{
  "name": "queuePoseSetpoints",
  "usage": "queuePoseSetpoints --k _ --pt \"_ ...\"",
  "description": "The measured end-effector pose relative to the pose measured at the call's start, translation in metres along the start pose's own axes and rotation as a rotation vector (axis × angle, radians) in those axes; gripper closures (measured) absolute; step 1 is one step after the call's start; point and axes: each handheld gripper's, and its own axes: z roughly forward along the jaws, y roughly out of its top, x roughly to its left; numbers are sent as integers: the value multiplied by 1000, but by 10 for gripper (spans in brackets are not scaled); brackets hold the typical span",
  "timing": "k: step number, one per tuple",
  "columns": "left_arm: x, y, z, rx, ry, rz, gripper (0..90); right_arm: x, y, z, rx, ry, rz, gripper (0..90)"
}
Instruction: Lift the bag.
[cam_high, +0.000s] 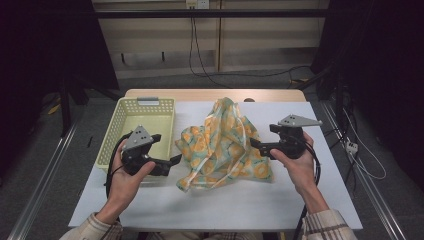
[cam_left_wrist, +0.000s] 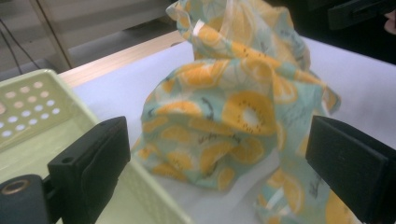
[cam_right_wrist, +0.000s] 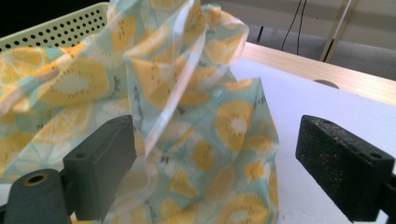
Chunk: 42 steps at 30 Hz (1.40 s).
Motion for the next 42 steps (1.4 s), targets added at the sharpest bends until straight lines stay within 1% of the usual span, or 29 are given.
queuePoseSetpoints --k 3,6,7,9,13,15,19,21,23,24,26,29,31,34,36,40,42 --pt "-1 -7 -7 5 -1 4 61 2 -7 -4 -1 -4 6 122" --pt "-1 -12 -14 -3 14 4 61 4 -13 -7 -2 -13 6 121" --pt "-1 -13 -17 -2 28 2 61 4 -15 -9 -1 -19 6 121" --pt "1 -17 -22 -12 50 -12 61 5 -19 -11 -3 -29 9 121" --pt "6 -26 -29 -11 71 -29 61 7 -29 -16 2 -43 13 119" --pt "7 -32 -31 -11 75 -41 61 9 -35 -18 1 -47 19 119" --pt "8 -43 -35 -6 84 -41 63 10 -44 -23 0 -54 30 119" --pt "8 -47 -37 -8 88 -48 65 10 -48 -26 0 -61 34 119" --pt "9 -51 -39 -4 84 -64 65 10 -52 -28 2 -68 35 121" --pt "9 -53 -41 -11 91 -68 65 10 -54 -29 6 -76 34 121" --pt "8 -58 -44 -15 117 -63 65 9 -58 -31 5 -79 41 121" --pt "6 -64 -48 -34 125 -66 66 8 -66 -33 4 -88 50 121" --pt "5 -68 -49 -45 143 -61 65 8 -72 -34 0 -91 65 122" --pt "4 -74 -45 -31 142 -64 66 9 -81 -34 0 -91 78 122" --pt "2 -77 -44 -25 143 -56 66 11 -85 -35 5 -89 86 122" --pt "-2 -83 -45 -22 140 -26 65 14 -90 -38 0 -95 80 122" --pt "-2 -87 -46 -25 151 -33 65 15 -94 -40 -4 -102 76 123"
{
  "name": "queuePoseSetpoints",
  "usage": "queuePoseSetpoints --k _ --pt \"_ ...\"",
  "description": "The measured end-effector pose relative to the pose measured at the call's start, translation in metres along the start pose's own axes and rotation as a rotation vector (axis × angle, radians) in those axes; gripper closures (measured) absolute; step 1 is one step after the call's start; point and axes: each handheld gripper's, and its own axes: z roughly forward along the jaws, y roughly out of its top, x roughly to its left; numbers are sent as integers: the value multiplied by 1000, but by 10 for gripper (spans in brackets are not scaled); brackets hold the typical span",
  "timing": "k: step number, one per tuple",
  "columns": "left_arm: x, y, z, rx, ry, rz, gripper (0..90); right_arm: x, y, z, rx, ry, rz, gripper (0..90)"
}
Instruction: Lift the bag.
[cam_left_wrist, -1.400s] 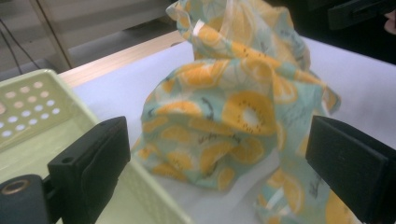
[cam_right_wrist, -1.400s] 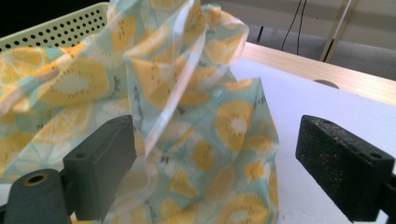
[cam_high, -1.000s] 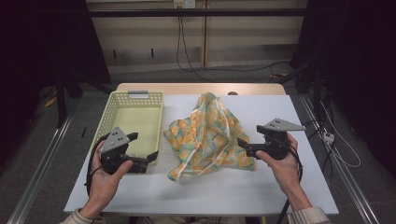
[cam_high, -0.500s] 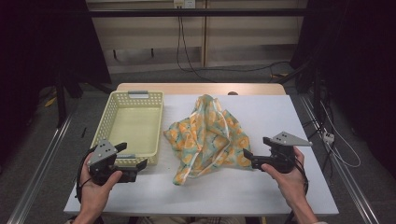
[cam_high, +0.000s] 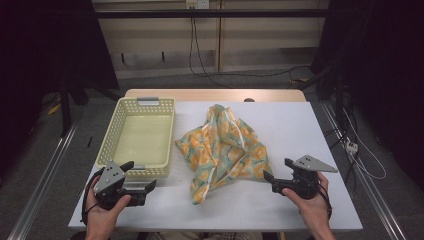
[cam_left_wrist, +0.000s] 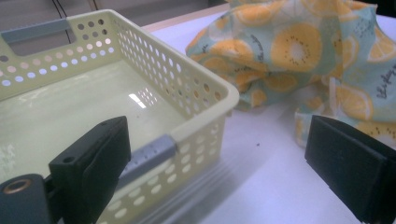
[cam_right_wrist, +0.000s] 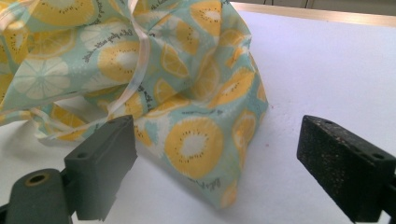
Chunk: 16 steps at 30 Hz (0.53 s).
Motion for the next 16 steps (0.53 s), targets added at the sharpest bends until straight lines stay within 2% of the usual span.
queuePoseSetpoints --k 3,4,7,10,16 --pt "1 -5 -1 -14 15 -49 66 -1 -6 -2 -4 -7 5 126" --pt "0 -7 -1 -17 24 -52 66 -1 -8 -3 -7 -14 4 125" --pt "1 -9 -1 -30 15 -70 66 -1 -12 -2 -10 -16 14 125" --pt "1 -11 0 -36 14 -111 66 0 -12 -2 -18 -15 15 126" --pt "2 -12 1 -30 11 -86 66 -2 -13 -1 -16 -20 16 126"
